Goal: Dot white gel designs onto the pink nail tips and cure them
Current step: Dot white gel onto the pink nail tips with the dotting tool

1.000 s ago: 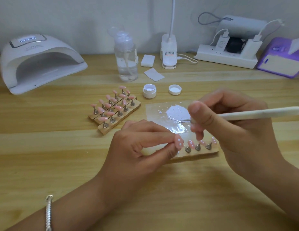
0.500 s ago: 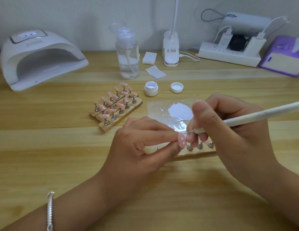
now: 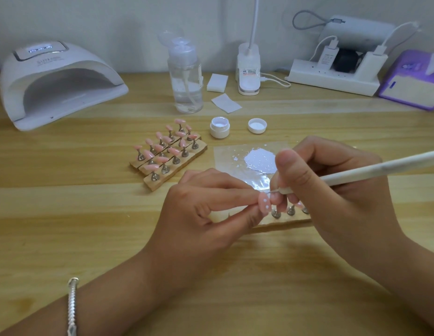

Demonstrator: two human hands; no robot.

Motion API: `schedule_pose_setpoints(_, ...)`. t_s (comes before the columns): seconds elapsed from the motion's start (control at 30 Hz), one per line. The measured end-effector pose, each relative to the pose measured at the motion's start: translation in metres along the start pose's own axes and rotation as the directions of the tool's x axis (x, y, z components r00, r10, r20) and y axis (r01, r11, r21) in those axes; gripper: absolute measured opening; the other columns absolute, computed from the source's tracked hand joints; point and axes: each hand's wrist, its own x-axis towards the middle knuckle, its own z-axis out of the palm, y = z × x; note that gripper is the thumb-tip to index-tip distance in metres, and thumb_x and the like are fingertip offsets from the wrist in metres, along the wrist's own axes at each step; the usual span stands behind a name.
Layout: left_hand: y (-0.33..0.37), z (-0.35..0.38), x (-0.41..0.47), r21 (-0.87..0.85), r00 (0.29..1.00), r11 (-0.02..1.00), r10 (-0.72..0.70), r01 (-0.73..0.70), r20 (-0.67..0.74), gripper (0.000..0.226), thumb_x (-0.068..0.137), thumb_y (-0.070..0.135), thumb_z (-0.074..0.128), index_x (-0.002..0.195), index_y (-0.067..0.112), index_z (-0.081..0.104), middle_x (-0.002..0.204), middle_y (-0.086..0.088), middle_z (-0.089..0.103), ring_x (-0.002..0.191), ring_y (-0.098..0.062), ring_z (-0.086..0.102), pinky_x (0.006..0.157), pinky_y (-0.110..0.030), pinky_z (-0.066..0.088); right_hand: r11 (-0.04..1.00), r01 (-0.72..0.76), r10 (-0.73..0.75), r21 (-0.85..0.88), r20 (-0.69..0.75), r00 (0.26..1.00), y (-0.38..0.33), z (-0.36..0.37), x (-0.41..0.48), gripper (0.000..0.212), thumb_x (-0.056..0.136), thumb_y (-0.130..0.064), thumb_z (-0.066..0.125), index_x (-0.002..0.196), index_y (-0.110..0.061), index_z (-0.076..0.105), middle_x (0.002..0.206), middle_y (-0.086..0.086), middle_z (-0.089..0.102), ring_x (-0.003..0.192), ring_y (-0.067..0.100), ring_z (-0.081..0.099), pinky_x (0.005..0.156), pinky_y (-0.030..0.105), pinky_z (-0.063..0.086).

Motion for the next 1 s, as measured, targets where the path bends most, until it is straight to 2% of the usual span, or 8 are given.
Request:
schedule_pose_setpoints(0.2,0.0001,-0.0003,-0.0001,0.000,1.000,1.000,-0.002,0.002,0.006,0.008,0.084,0.026,0.075,0.089,0.027,0.081,0.085,0.013,0.075,0.083,-0.011,0.069,0.079,-0.050,0.046,1.000,0.000,0.000,-0.009,0.003,1.000,0.0015,-0.0007,-0.0007,0.031,0.090,-0.033,0.064,0.064,-0.018,0.062,0.055,0.004,0.062,0.047,0.026,0.057,0.044,0.030,0.047)
schedule_pose_setpoints(0.53,0.0006,-0.0004,0.0003,-0.011,1.000,1.000,0.003,-0.003,0.008,0.008,0.084,0.025,0.074,0.089,0.027,0.080,0.084,0.012,0.075,0.083,-0.012,0.069,0.078,-0.051,0.046,0.999,0.007,-0.006,-0.034,0.024,1.000,0.0020,-0.0016,-0.0011,0.030,0.091,-0.032,0.064,0.065,-0.017,0.063,0.055,-0.001,0.062,0.045,0.012,0.055,0.045,0.022,0.045)
schedule_pose_setpoints(1.0,-0.0009,0.0001,0.0005,-0.022,1.000,1.000,0.010,-0.009,0.007,0.008,0.084,0.023,0.075,0.090,0.023,0.081,0.086,0.011,0.075,0.083,-0.014,0.070,0.076,-0.052,0.048,1.000,-0.008,0.009,-0.020,0.037,0.999,0.0041,-0.0028,-0.0015,0.030,0.090,-0.032,0.065,0.066,-0.015,0.063,0.055,0.007,0.062,0.045,0.018,0.055,0.045,0.027,0.045)
